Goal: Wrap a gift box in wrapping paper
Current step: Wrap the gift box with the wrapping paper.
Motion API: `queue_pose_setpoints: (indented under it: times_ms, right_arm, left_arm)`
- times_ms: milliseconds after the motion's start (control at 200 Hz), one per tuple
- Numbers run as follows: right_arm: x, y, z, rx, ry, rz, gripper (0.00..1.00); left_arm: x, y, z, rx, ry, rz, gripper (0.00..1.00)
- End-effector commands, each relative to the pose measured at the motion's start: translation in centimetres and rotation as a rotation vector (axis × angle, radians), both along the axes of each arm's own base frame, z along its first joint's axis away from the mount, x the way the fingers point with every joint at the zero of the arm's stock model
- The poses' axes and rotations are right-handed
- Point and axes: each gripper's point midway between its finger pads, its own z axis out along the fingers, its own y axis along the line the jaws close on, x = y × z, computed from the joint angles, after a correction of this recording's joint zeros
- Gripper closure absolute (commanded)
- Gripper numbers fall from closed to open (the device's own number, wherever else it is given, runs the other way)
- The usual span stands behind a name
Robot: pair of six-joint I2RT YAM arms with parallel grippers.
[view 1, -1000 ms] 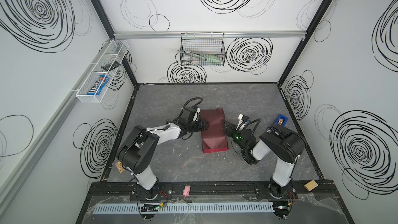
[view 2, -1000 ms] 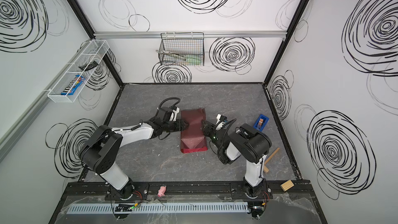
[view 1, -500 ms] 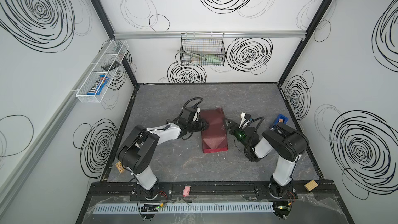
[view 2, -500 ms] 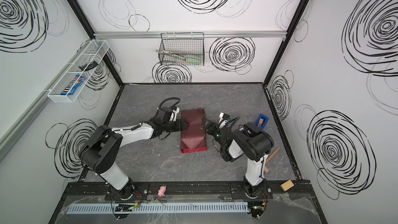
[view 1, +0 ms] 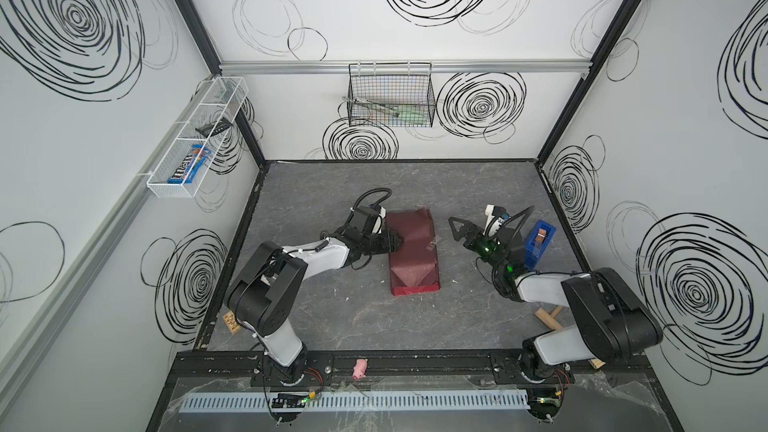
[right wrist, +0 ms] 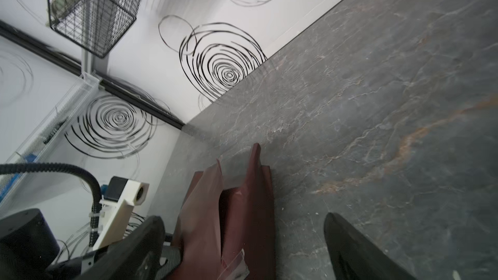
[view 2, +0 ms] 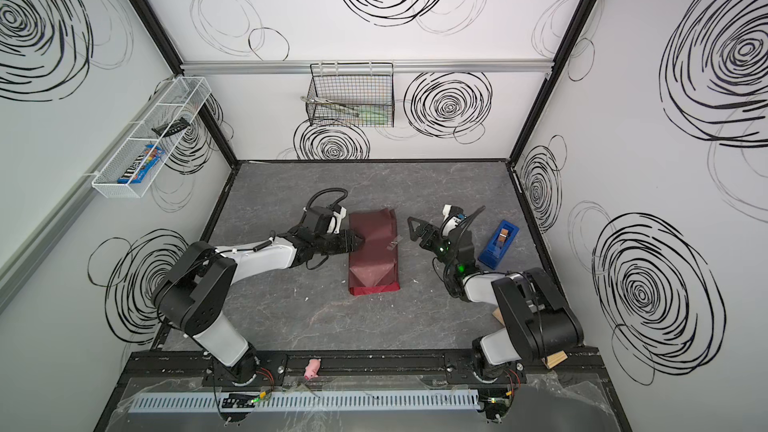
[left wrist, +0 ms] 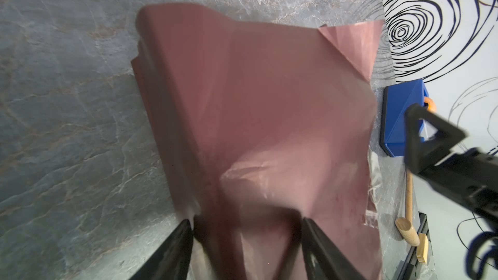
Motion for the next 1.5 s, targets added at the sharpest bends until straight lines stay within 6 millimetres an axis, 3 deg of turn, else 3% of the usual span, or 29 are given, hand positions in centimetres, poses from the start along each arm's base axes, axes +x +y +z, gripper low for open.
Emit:
queue_pose_setpoints:
  times_ms: [0, 150, 210, 395, 565, 665, 735, 986, 1496]
  right_arm:
    - [-0.8, -0.5, -2.3, -0.352, 0.107, -0.005, 0.01]
    - [-0.4, -1.4, -2.5, -0.477, 0.179, -0.024, 0.02]
    - [-0.9, -0.1, -2.0, -0.431, 0.151, 0.063, 0.01]
    - [-3.1, 4.0, -0.1, -0.205, 0.128, 0.361, 0.17]
    - [-4.5, 5.8, 0.4, -0.071, 0.139, 0.491, 0.57]
    - [-4.6, 6.1, -0.6, -0.031, 0.178, 0.516, 0.72]
    - [-4.5, 6.1, -1.8, -0.024, 0.209, 0.524, 0.77]
    - [-3.7, 5.8, -3.7, -0.008, 0.232, 0.515, 0.79]
    - [-2.2, 5.8, -5.4, 0.007, 0.265, 0.507, 0.8]
  left_arm:
    - [-1.9, 2.2, -4.3, 0.132, 0.107, 0.033, 0.33]
    - [-1.7, 2.1, -4.1, 0.136, 0.104, 0.031, 0.33]
    - [-1.7, 2.2, -4.0, 0.139, 0.1, 0.03, 0.33]
    - [-1.7, 2.4, -4.0, 0.143, 0.096, 0.034, 0.33]
    - [-1.8, 2.3, -3.9, 0.14, 0.098, 0.03, 0.33]
    - [-1.8, 2.2, -3.9, 0.139, 0.096, 0.03, 0.33]
    - [-1.8, 2.2, -3.8, 0.139, 0.094, 0.028, 0.33]
    - [-1.8, 2.3, -3.7, 0.14, 0.091, 0.027, 0.33]
    - [-1.9, 2.3, -3.9, 0.144, 0.096, 0.026, 0.33]
